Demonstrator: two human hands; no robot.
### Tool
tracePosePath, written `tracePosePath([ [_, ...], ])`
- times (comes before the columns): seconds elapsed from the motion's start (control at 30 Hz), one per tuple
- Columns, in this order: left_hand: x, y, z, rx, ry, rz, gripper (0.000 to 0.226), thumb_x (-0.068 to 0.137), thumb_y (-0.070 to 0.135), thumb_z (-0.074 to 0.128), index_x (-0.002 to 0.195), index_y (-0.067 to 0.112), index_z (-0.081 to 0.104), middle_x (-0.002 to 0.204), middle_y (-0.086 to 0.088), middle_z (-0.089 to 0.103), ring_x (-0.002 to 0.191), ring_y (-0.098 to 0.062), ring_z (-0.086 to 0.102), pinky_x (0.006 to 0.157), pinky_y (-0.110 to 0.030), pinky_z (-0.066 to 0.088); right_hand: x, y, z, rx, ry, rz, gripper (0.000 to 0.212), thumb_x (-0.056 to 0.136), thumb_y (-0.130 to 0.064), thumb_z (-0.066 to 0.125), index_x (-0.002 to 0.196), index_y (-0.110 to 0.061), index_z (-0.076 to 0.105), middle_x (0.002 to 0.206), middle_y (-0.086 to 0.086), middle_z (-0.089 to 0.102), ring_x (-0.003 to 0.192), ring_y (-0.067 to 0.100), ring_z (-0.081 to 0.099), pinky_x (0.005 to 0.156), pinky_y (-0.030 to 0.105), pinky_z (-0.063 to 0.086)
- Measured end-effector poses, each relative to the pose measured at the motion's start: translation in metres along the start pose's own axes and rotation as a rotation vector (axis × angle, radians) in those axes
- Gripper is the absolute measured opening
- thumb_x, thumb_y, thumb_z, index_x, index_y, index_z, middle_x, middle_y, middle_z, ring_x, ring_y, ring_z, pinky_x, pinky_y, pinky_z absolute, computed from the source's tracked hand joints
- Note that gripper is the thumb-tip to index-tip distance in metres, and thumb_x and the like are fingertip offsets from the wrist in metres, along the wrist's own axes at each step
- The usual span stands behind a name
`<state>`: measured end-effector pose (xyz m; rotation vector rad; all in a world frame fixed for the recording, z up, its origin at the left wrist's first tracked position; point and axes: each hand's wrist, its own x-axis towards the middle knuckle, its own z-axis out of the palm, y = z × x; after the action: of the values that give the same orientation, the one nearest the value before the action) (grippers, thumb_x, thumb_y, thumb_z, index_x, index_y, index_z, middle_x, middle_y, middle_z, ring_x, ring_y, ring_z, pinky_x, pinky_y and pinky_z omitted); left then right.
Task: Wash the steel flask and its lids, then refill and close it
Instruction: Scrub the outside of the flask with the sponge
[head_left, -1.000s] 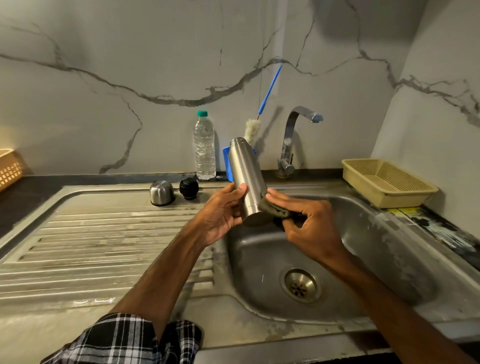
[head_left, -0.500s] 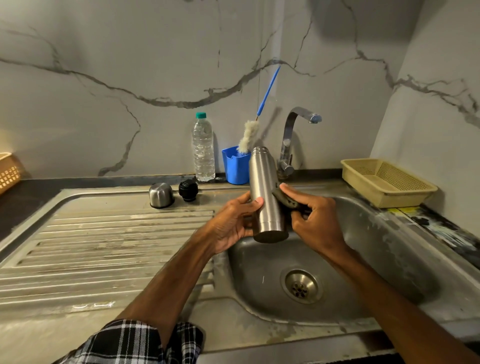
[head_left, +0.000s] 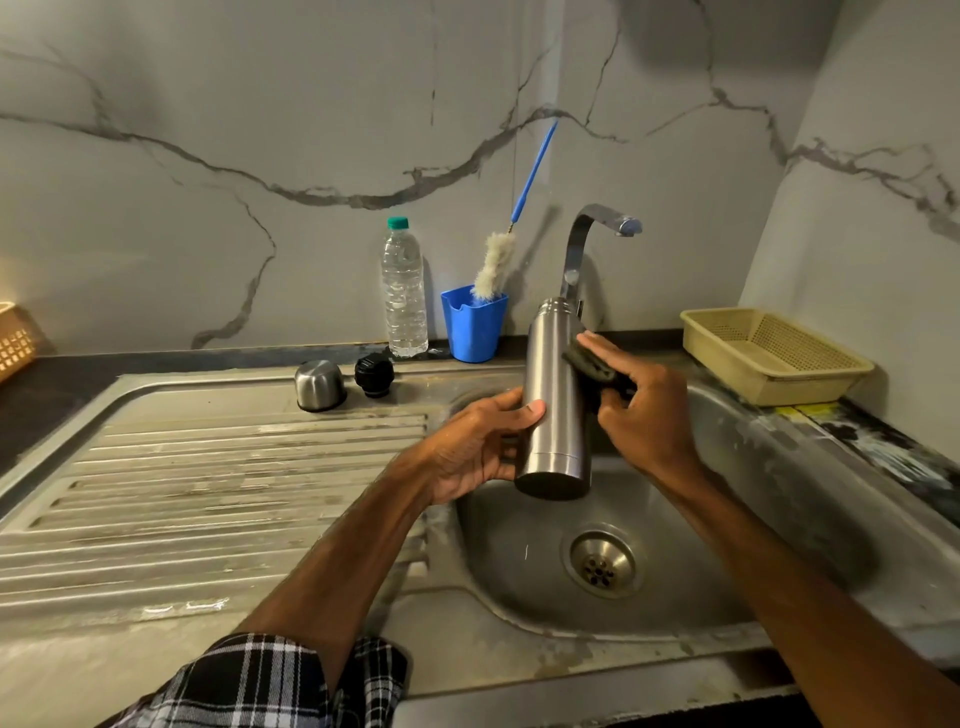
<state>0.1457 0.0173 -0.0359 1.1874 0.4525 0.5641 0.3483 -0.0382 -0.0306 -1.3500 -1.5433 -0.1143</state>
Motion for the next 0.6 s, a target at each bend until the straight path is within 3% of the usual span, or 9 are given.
tracePosePath([
  [0.17, 0.003, 0.0, -0.001, -0.004, -0.06, -0.008, 0.056, 0.091, 0.025, 0.067, 0.143, 0.009, 0.052, 0.126, -0.015, 0.064, 0.109, -0.024, 0.068, 0.08, -0.036, 0.06, 0.003, 0.001, -0.011, -0.027, -0.038, -0.148, 0.068, 0.076, 0.019, 0.053, 0.136, -0.013, 0.06, 0.143, -0.002, 0.056, 0.135, 0.007, 0.049, 0.114, 0.027, 0.039],
  [0.3, 0.004, -0.003, 0.0, 0.029, -0.113, -0.045, 0.056, 0.093, 0.025, 0.066, 0.146, 0.013, 0.051, 0.133, -0.016, 0.062, 0.117, -0.027, 0.065, 0.085, -0.038, 0.059, 0.009, 0.009, -0.016, -0.039, 0.061, 0.03, 0.071, 0.078, 0.018, 0.056, 0.142, -0.012, 0.053, 0.145, 0.004, 0.054, 0.136, 0.012, 0.047, 0.114, 0.037, 0.04],
  [0.43, 0.006, -0.004, -0.005, 0.043, -0.14, -0.049, 0.058, 0.093, 0.026, 0.068, 0.148, 0.016, 0.05, 0.144, -0.021, 0.055, 0.124, -0.03, 0.06, 0.095, -0.044, 0.057, 0.007, 0.003, -0.019, -0.116, -0.015, -0.203, 0.071, 0.075, 0.022, 0.053, 0.138, -0.01, 0.058, 0.146, 0.002, 0.052, 0.141, 0.017, 0.044, 0.117, 0.035, 0.036],
  [0.6, 0.003, -0.006, -0.003, 0.071, -0.199, -0.099, 0.053, 0.094, 0.023, 0.064, 0.145, 0.018, 0.052, 0.139, -0.015, 0.059, 0.124, -0.029, 0.058, 0.105, -0.046, 0.049, 0.017, 0.015, -0.024, -0.039, 0.093, 0.083, 0.075, 0.072, 0.021, 0.052, 0.138, -0.014, 0.059, 0.138, 0.004, 0.06, 0.13, 0.012, 0.052, 0.114, 0.023, 0.037],
])
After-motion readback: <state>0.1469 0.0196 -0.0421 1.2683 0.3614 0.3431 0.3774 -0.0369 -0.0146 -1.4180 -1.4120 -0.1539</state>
